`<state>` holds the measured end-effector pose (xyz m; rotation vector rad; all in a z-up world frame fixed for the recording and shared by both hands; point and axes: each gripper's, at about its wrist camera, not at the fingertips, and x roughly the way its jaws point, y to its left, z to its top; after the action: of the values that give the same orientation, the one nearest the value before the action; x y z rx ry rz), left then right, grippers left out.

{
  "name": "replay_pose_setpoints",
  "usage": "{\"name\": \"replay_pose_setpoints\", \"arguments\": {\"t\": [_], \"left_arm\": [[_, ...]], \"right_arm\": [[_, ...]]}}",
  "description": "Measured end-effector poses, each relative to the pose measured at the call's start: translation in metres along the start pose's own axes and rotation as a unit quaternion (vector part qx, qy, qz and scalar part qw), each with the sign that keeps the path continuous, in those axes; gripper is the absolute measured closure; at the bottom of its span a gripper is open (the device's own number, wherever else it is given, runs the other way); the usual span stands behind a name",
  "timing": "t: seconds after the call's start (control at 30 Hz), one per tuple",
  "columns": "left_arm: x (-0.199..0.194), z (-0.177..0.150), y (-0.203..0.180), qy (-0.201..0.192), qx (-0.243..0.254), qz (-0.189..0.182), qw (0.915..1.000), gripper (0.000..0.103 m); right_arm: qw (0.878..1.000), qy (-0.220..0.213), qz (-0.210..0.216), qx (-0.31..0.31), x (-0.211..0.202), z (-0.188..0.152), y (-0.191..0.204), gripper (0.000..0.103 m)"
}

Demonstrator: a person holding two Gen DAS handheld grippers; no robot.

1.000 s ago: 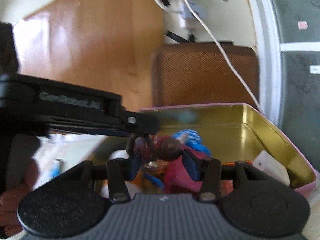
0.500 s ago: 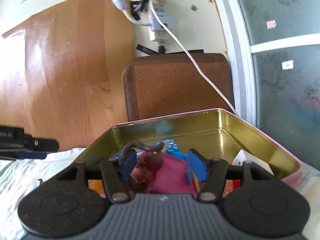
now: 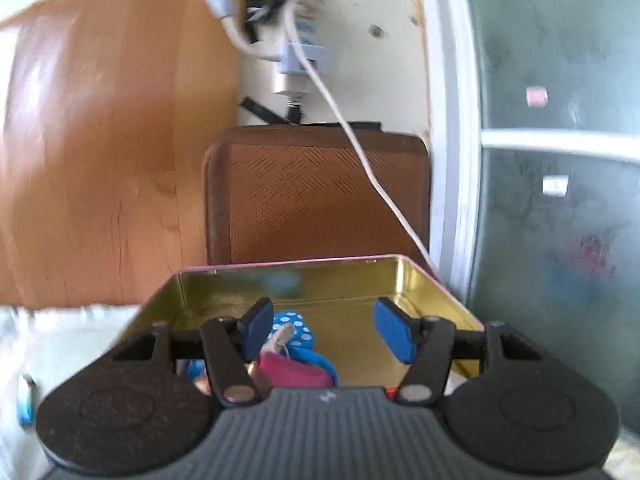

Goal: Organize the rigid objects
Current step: 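Move the right gripper to the blue lighter on the bed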

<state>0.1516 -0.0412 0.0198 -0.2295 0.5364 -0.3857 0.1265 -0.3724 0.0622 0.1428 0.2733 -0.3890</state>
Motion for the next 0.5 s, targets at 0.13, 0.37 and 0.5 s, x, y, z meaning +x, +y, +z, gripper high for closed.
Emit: {"name": "replay_pose_setpoints", "arguments": {"t": [0.13, 0.37, 0.5], "left_arm": [[-0.005, -0.007, 0.017, -0.001, 0.003, 0.022, 0.9998, 0.038], [-0.008, -0.013, 0.042, -0.003, -0.020, 0.038, 0.9991, 0.038], [-0.007, -0.014, 0.048, -0.014, -0.031, 0.049, 0.9982, 0.038]], "right_arm": [[0.999, 0.009, 0.017, -0.026, -0.012, -0.019, 0.010, 0.046], [0.997, 0.038, 0.049, -0.040, -0.020, -0.028, 0.032, 0.046], [0.990, 0.013, 0.126, -0.063, -0.044, -0.018, 0.071, 0.046]]}}
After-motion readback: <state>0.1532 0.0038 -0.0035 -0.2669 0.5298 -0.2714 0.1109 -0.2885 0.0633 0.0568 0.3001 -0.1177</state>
